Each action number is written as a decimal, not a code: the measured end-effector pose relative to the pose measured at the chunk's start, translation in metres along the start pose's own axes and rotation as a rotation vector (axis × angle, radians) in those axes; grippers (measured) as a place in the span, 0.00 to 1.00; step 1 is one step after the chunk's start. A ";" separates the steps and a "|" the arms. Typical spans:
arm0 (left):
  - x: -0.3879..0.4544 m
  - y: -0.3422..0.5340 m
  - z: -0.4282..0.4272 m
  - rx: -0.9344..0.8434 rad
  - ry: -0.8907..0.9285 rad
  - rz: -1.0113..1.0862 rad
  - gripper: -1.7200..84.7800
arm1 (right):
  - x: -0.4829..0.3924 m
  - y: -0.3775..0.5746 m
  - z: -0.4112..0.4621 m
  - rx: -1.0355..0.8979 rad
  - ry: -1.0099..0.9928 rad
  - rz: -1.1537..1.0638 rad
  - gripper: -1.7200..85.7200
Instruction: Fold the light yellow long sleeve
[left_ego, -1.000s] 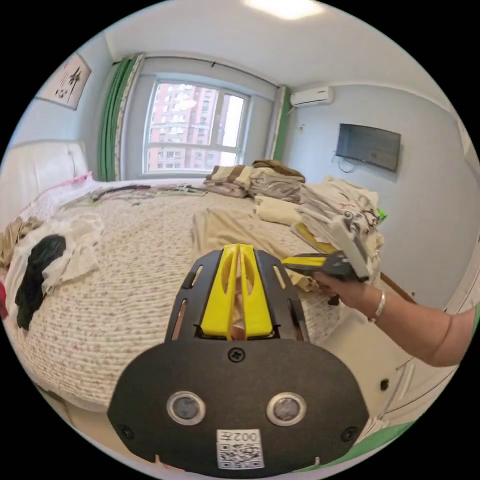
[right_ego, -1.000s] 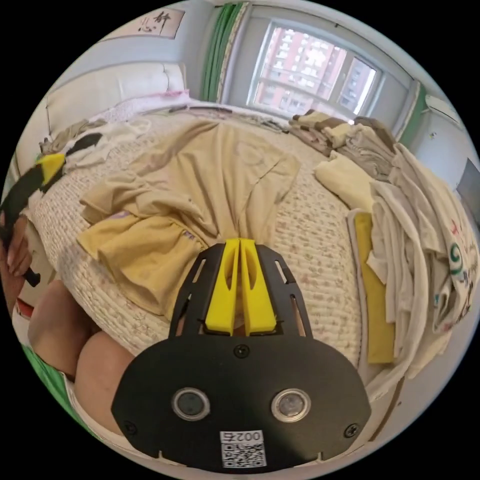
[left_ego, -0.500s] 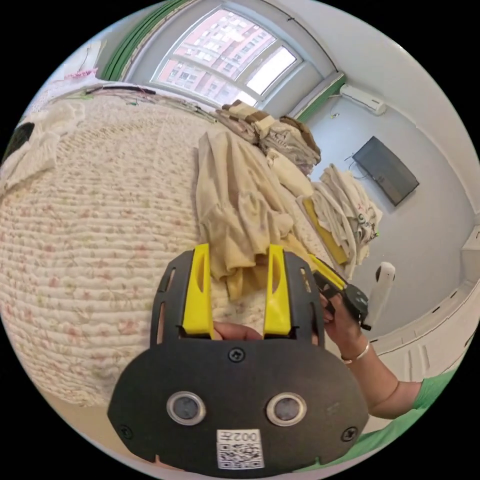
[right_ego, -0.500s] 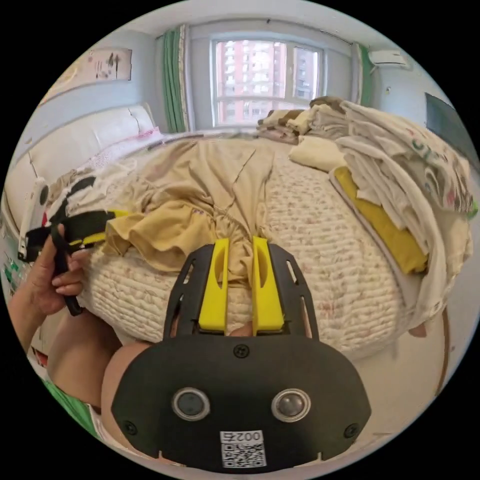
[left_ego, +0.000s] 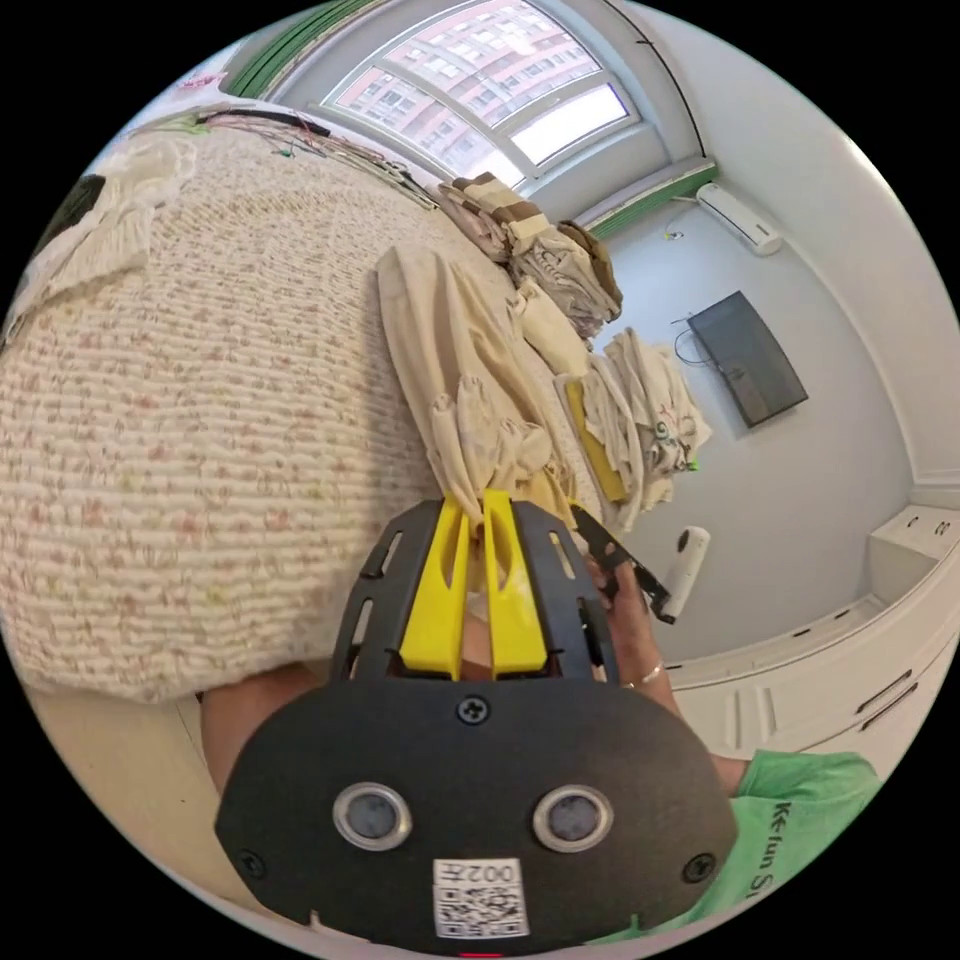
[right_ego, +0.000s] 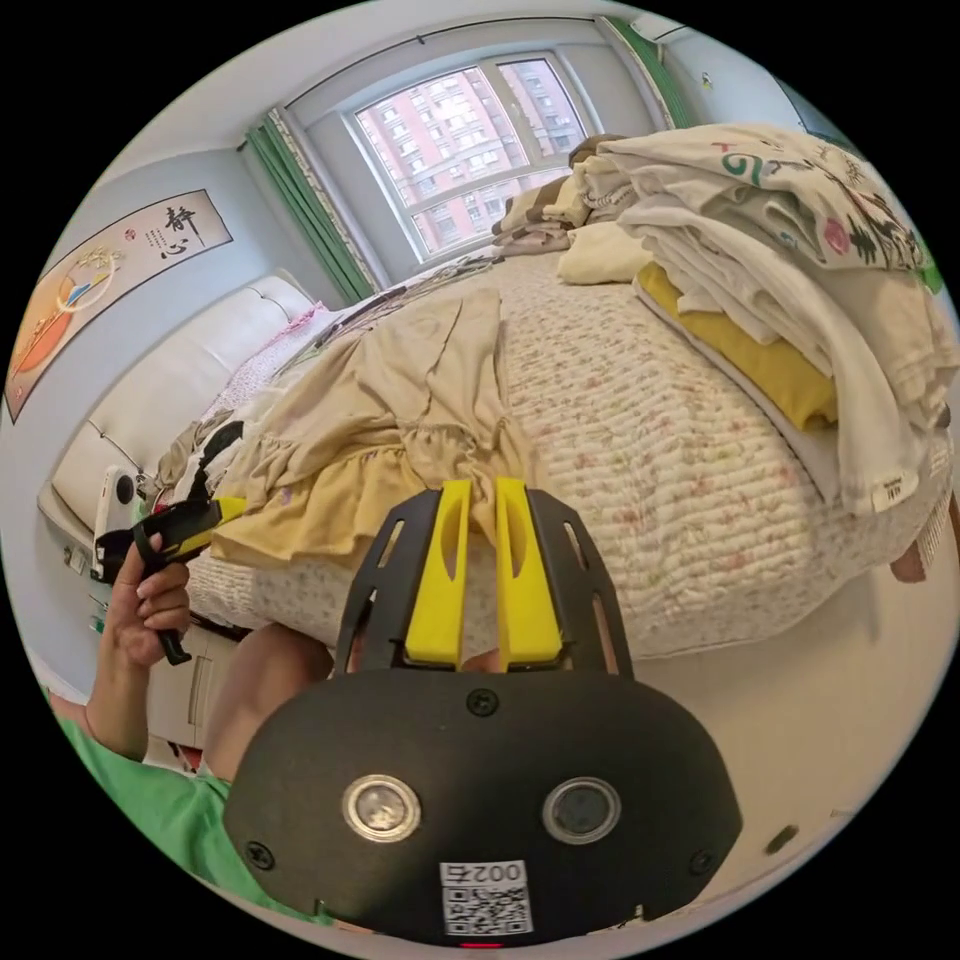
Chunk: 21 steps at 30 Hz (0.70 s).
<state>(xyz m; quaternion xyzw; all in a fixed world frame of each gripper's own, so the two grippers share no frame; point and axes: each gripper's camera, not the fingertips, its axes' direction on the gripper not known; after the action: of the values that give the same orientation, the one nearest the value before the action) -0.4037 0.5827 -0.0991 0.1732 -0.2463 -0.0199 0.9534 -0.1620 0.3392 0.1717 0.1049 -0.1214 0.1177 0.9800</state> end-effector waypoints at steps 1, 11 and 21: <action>0.006 0.012 -0.002 -0.018 -0.021 0.006 0.00 | 0.000 0.003 -0.005 0.004 0.007 0.000 0.07; -0.007 0.057 -0.003 0.000 -0.056 0.030 0.00 | -0.023 0.065 -0.078 0.102 0.193 -0.108 0.07; -0.010 0.070 -0.020 0.019 -0.143 0.089 0.01 | -0.048 0.079 -0.112 0.169 0.193 -0.147 0.11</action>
<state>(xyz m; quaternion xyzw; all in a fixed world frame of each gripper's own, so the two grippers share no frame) -0.4064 0.6560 -0.0965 0.1693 -0.3213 0.0127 0.9317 -0.2036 0.4303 0.0663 0.1838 -0.0084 0.0651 0.9808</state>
